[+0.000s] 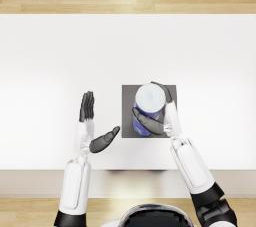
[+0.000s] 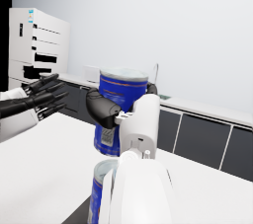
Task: Pick up the blue can on the left and place it in the middle, then pick up the blue can on the right and place it on top of the can in the middle
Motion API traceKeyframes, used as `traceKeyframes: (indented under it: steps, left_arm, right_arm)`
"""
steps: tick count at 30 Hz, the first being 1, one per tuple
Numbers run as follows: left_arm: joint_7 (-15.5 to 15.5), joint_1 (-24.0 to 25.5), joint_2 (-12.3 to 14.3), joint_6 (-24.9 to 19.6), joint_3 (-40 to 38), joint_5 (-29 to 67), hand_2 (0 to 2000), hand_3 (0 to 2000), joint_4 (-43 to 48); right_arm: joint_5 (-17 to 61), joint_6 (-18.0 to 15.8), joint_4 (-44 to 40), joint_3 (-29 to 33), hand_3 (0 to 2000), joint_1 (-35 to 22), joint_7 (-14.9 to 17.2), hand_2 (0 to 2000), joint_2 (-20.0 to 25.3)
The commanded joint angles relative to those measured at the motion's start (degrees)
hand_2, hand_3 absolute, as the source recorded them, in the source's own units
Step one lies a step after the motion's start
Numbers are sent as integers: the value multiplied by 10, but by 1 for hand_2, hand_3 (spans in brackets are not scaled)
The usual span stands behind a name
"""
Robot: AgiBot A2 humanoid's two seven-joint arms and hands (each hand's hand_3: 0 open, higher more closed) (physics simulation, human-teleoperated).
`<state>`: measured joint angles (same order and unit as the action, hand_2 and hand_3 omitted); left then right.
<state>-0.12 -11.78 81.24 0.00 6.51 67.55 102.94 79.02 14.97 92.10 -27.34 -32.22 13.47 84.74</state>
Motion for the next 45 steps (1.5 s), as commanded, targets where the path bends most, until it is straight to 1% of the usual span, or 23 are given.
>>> traceKeyframes:
  steps: [1,6,16,20,21,22,24,25,28,33,36,37,38,39,45]
  left_arm:
    - [0,2,0,0,-40,0,0,0,19]
    - [1,-1,4,0,-58,0,0,0,26]
    - [1,-1,11,0,-55,0,0,0,26]
    - [1,6,13,0,-54,0,0,0,24]
    - [1,6,13,0,-50,0,0,0,24]
    - [1,8,14,0,-50,0,0,0,23]
    - [1,11,15,0,-49,0,0,0,29]
    - [1,11,16,0,-50,0,0,0,29]
    - [1,9,18,0,-47,0,0,0,31]
    - [1,2,22,0,-41,0,0,0,33]
    - [1,-7,25,0,-41,0,0,0,40]
    - [1,-9,26,0,-40,0,0,0,45]
    - [1,-12,28,0,-40,0,0,0,44]
    - [1,-15,28,0,-41,0,0,0,45]
    - [1,-36,35,0,-43,0,0,0,51]
  right_arm:
    - [0,1,-29,0,1520,-4,0,2000,4]
    - [0,7,-47,10,1520,0,2,2000,10]
    - [0,2,-58,4,1520,11,3,2000,19]
    - [0,2,-69,8,1520,15,3,2000,23]
    - [0,3,-72,7,1193,18,3,639,23]
    - [0,15,-70,7,867,21,4,0,22]
    - [0,35,-72,8,213,23,5,0,23]
    - [0,42,-71,10,0,23,5,0,25]
    - [0,50,-60,13,0,22,6,0,29]
    - [0,54,-38,25,0,15,7,0,40]
    - [0,57,-18,51,0,1,6,0,51]
    - [0,57,-11,-132,0,-106,7,0,-116]
    - [0,58,-7,25,0,-25,7,0,13]
    - [0,59,-1,33,0,-33,7,0,13]
    - [0,60,46,83,0,-41,6,0,26]
